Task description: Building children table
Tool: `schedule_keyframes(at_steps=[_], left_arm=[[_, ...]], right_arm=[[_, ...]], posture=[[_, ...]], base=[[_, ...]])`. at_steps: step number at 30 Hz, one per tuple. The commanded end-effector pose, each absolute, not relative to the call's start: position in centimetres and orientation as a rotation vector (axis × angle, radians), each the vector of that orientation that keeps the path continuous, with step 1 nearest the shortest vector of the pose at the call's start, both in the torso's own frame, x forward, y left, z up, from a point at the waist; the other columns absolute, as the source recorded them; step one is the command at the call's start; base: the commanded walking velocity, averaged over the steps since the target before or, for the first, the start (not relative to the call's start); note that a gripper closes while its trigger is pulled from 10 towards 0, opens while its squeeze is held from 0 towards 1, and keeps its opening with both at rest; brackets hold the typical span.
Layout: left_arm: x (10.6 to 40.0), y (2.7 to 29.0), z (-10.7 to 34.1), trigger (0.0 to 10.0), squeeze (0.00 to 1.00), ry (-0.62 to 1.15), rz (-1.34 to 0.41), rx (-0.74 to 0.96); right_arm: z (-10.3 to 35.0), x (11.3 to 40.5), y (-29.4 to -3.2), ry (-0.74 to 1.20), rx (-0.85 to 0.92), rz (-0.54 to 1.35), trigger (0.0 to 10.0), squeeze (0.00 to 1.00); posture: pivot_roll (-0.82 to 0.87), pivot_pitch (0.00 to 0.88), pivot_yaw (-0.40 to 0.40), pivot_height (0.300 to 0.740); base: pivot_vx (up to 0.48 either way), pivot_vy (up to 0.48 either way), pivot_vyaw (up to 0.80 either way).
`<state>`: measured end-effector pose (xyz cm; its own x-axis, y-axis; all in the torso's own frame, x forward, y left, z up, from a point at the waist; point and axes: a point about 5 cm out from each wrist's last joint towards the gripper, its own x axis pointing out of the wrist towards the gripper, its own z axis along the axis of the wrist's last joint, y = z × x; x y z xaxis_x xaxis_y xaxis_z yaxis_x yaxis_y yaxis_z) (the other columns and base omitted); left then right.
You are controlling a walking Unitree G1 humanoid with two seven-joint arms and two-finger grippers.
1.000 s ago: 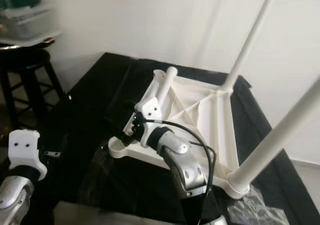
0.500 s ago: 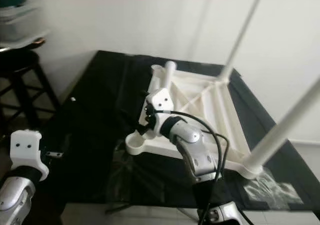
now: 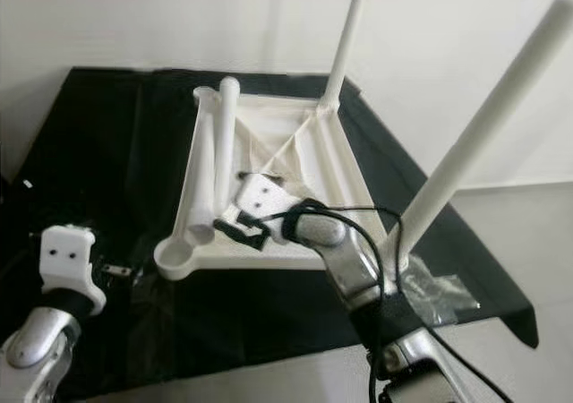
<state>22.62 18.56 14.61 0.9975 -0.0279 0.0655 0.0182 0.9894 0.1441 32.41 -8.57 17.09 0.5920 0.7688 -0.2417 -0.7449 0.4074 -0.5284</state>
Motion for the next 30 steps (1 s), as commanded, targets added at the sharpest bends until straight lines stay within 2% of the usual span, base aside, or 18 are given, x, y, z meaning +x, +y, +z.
schedule_keyframes(at_steps=[1,11,18,22,26,30], left_arm=[[22.4,18.3,14.6,10.0,0.0,-0.067,-0.032,0.148],[22.1,18.1,14.6,10.0,0.0,-0.064,-0.037,0.145],[21.9,18.0,14.5,10.0,0.0,-0.062,-0.037,0.142],[21.9,18.0,14.5,10.0,0.0,-0.06,-0.039,0.139],[21.9,18.0,14.5,10.0,0.0,-0.058,-0.04,0.139],[21.8,17.9,14.4,10.0,0.0,-0.056,-0.039,0.138]], right_arm=[[17.1,32.6,-8.4,-0.042,-0.662,0.979,10.0,0.0],[17.9,32.9,-8.1,-0.068,-0.579,1.071,10.0,0.0],[18.1,33.5,-7.3,-0.079,-0.566,1.043,10.0,0.0],[16.4,34.4,-5.5,-0.006,-0.664,0.956,10.0,0.0],[15.6,34.5,-5.0,0.03,-0.713,0.951,10.0,0.0],[14.8,35.1,-5.3,0.084,-0.821,0.87,10.0,0.0]], posture=[[-0.05,0.028,-0.087,0.74],[-0.04,0.045,-0.094,0.74],[-0.04,0.048,-0.094,0.74],[-0.04,0.051,-0.097,0.74],[-0.03,0.051,-0.098,0.74],[-0.03,0.049,-0.102,0.74]], base=[[0.0,0.0,0.0],[0.0,0.0,0.0],[0.0,0.0,0.0],[0.0,0.0,0.0],[0.0,0.0,0.0],[0.0,0.0,0.0]])
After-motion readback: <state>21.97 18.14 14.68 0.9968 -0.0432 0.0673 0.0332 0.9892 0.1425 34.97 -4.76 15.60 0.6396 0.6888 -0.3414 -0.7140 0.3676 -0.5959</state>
